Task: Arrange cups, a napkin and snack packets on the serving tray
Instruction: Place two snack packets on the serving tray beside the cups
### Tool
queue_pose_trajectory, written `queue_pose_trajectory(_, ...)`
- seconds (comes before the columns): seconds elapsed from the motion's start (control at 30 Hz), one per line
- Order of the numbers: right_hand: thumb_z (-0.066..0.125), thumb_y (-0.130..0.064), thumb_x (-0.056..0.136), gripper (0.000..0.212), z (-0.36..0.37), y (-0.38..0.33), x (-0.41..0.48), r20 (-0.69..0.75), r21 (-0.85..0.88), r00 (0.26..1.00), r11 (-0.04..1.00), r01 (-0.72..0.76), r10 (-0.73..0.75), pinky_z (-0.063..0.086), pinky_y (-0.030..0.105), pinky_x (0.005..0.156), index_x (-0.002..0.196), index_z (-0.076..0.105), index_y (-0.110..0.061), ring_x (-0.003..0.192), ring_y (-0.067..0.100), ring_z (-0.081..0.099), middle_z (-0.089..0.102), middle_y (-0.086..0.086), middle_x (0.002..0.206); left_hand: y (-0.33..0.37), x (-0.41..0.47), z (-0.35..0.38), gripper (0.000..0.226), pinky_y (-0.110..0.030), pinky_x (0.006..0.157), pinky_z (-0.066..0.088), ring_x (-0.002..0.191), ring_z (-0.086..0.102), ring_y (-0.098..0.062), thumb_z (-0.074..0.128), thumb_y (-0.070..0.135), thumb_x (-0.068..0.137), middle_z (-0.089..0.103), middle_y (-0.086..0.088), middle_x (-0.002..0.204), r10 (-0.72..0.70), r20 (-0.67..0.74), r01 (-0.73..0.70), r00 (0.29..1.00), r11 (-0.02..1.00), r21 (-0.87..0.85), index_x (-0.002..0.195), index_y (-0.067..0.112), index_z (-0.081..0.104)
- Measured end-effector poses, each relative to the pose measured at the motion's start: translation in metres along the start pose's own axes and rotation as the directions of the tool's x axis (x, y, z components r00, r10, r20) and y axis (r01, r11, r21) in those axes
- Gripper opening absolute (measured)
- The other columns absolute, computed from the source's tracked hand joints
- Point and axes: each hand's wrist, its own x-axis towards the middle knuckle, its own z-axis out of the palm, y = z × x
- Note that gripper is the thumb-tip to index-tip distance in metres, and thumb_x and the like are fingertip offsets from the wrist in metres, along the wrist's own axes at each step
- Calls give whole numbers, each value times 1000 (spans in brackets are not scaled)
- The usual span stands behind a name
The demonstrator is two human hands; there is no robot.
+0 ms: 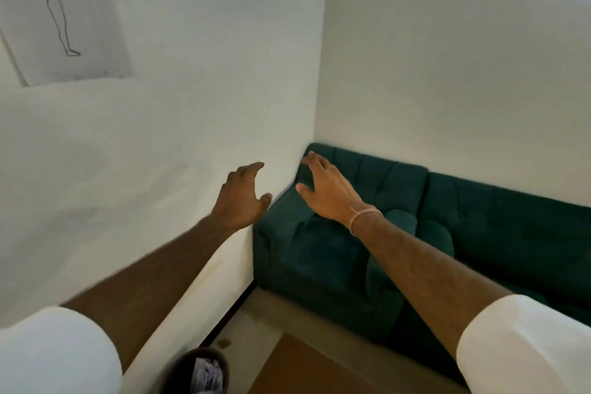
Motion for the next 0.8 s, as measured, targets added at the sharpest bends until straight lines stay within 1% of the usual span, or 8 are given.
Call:
queue_pose_trajectory(0.2, 59, -32, 97, 61, -110, 52, -73, -70, -39, 998, 999, 4, -7, 32, 46, 119, 151, 33, -16, 147, 31, 33, 27, 8, 164, 127, -11, -7, 73, -47, 111, 36, 138, 37, -32, 69, 32, 86, 41, -10, 153, 48, -26, -48, 998, 999, -8, 149, 19, 35)
queue_pose_trajectory(0.37, 59, -31, 97, 59, -176, 102, -128, -137, -81, 989, 995, -59, 48, 35, 44, 116, 149, 35, -15, 144, 31, 37, 31, 8, 162, 210, -20, 13, 76, -49, 111, 35, 139, 35, -31, 67, 35, 84, 39, -10, 153, 109, 29, -109, 994, 994, -9, 150, 21, 33)
queue_pose_trajectory(0.47, 60, -31, 96, 58, -204, 135, -164, -181, -82, 976, 987, -140, 123, 36, 44, 115, 148, 37, -16, 143, 30, 39, 33, 8, 160, 253, -20, 39, 77, -48, 112, 35, 139, 35, -30, 68, 37, 83, 39, -8, 153, 181, 77, -179, 980, 983, -35, 150, 22, 34)
queue_pose_trajectory(0.53, 61, -31, 96, 57, -220, 160, -193, -216, -83, 956, 972, -222, 200, 36, 42, 114, 146, 38, -15, 142, 30, 40, 35, 8, 159, 285, -19, 62, 77, -48, 113, 33, 139, 34, -29, 68, 37, 82, 40, -8, 152, 239, 123, -233, 963, 971, -61, 149, 22, 35)
queue_pose_trajectory(0.6, 61, -31, 95, 57, -233, 187, -229, -243, -87, 928, 946, -312, 284, 37, 40, 112, 145, 39, -15, 141, 30, 41, 37, 9, 157, 320, -23, 90, 76, -52, 113, 33, 138, 36, -29, 69, 38, 81, 43, -8, 150, 304, 169, -294, 938, 952, -78, 148, 21, 37)
queue_pose_trajectory(0.67, 61, -32, 95, 57, -247, 214, -267, -261, -97, 899, 917, -387, 352, 38, 42, 112, 145, 39, -16, 142, 29, 40, 37, 7, 157, 357, -33, 118, 75, -54, 112, 34, 138, 37, -29, 70, 38, 80, 45, -8, 148, 352, 205, -334, 913, 935, -120, 146, 22, 38)
queue_pose_trajectory(0.8, 60, -34, 95, 56, -274, 272, -352, -302, -112, 826, 843, -526, 476, 40, 45, 114, 145, 40, -16, 142, 27, 40, 34, 6, 159, 435, -69, 181, 73, -54, 110, 36, 137, 36, -30, 70, 38, 81, 44, -9, 149, 424, 295, -380, 856, 904, -197, 146, 23, 40)
